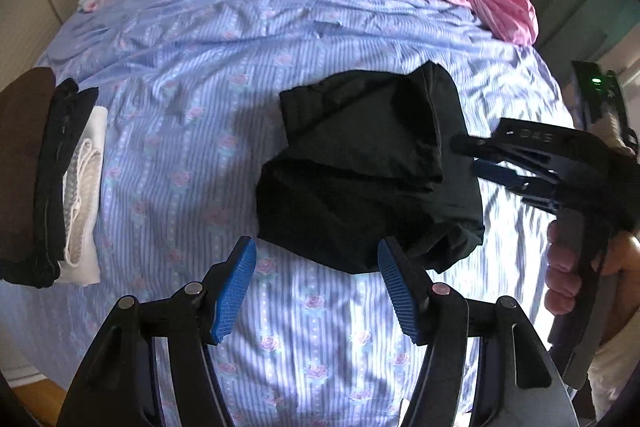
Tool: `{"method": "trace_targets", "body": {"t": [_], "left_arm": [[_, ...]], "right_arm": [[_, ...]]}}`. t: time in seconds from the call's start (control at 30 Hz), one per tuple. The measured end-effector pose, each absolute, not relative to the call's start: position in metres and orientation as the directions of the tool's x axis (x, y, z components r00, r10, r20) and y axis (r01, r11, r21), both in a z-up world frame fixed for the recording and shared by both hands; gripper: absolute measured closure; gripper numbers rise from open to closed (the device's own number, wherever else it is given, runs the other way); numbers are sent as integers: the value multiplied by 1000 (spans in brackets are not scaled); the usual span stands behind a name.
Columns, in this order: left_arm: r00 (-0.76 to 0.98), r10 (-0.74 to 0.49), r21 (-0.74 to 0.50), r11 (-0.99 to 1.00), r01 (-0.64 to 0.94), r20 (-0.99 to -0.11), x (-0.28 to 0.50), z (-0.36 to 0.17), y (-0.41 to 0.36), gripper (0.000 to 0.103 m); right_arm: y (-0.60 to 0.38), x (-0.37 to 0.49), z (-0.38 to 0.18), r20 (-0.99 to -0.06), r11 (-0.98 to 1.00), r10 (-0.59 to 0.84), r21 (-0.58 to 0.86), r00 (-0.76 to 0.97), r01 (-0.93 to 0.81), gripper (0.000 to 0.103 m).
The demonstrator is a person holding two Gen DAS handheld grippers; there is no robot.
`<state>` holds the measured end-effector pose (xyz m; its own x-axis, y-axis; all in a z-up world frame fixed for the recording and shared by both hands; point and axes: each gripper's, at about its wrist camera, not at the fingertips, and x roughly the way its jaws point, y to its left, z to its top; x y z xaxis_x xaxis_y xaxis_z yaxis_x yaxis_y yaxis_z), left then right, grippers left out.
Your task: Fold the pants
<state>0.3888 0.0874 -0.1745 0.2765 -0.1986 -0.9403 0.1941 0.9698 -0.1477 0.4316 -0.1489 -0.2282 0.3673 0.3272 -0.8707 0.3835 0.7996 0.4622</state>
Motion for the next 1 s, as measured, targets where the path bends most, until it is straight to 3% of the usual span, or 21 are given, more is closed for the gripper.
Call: {"method": "trace_targets", "body": {"t": [0.5,0.53,0.63,1.0], "left_arm": [[248,-175,-154,983,102,-953,411,-187,103,36],[247,-176,-156,983,99,-953,410,-188,105,36],[243,-176,-158,983,91,-954,408,-190,112,36],[256,-170,-179,984,-10,-952,404,-191,151,36]], "right_arm": [[-126,452,-287,-887,769,400,461,229,444,57],[-125,453,-288,-891,776,395,455,225,438,58],[-123,456,-283,-894,792,384,448,232,415,87],[-68,519,-185,-848,898,321,414,422,149,88]]}}
